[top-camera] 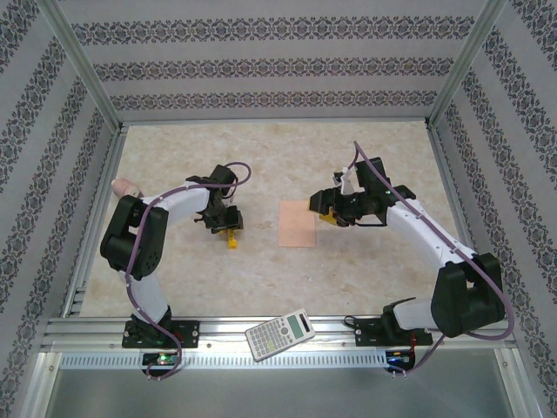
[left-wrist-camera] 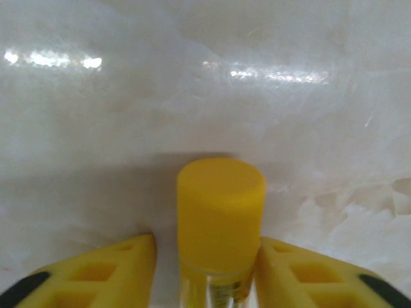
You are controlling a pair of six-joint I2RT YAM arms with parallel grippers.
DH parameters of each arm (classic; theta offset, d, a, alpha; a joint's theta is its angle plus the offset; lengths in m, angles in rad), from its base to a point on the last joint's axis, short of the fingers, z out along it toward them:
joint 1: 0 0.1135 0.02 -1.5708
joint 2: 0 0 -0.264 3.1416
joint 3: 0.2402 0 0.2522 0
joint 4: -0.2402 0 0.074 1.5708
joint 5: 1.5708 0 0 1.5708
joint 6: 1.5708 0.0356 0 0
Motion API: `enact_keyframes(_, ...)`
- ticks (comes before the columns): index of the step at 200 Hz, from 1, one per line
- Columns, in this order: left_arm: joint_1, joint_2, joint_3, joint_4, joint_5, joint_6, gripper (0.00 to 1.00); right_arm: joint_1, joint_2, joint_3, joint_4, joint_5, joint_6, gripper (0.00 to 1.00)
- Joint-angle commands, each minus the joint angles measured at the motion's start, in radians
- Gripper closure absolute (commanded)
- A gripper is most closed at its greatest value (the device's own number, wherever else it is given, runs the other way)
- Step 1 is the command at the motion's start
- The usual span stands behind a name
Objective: Place the letter into the envelope and seal it
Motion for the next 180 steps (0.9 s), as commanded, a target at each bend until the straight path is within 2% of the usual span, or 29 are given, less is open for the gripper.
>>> enact_keyframes(1, -0.013, 0.0, -0.01, -0.007, -0.032, -0.014, 0.49, -0.011, -0.008, -0.012, 0.009, 0.005, -0.029, 0.39)
enact_keyframes(51, -0.012, -0.027, 0.001, -0.023, -0.046, -0.011, 0.45, -0.015, -0.008, -0.011, 0.007, 0.004, -0.033, 0.39)
enact_keyframes(82, -0.012, -0.077, 0.036, -0.051, -0.061, 0.005, 0.35, -0.017, -0.012, -0.001, 0.0, 0.014, -0.037, 0.39)
enact_keyframes(87, -0.012, -0.089, 0.042, -0.053, -0.061, 0.01, 0.17, -0.018, -0.013, 0.001, -0.003, 0.02, -0.04, 0.39)
enact_keyframes(95, -0.011, -0.107, 0.056, -0.059, -0.06, 0.015, 0.01, -0.018, -0.014, 0.007, -0.009, 0.026, -0.045, 0.39)
enact_keyframes(97, -0.011, -0.111, 0.059, -0.062, -0.058, 0.016, 0.0, -0.018, -0.015, 0.008, -0.011, 0.028, -0.046, 0.38)
enact_keyframes(111, -0.011, -0.15, 0.082, -0.063, -0.038, 0.025, 0.0, -0.021, -0.019, 0.023, -0.024, 0.049, -0.055, 0.37)
enact_keyframes(131, -0.006, -0.229, 0.093, -0.026, -0.022, 0.044, 0.0, -0.025, -0.038, 0.046, -0.04, 0.113, -0.071, 0.25)
enact_keyframes(139, -0.003, -0.268, 0.09, -0.005, -0.022, 0.055, 0.0, -0.033, -0.046, 0.055, -0.043, 0.137, -0.076, 0.15)
enact_keyframes(143, 0.002, -0.286, 0.088, 0.007, -0.023, 0.062, 0.0, -0.038, -0.049, 0.062, -0.045, 0.148, -0.078, 0.04)
enact_keyframes(145, 0.004, -0.296, 0.087, 0.015, -0.023, 0.066, 0.0, -0.042, -0.049, 0.063, -0.045, 0.151, -0.078, 0.03)
enact_keyframes(168, 0.031, -0.416, 0.037, 0.104, -0.057, 0.103, 0.0, -0.079, -0.072, 0.085, -0.039, 0.205, -0.084, 0.02)
enact_keyframes(180, 0.046, -0.464, 0.012, 0.13, -0.109, 0.123, 0.0, -0.094, -0.084, 0.094, -0.044, 0.254, -0.097, 0.02)
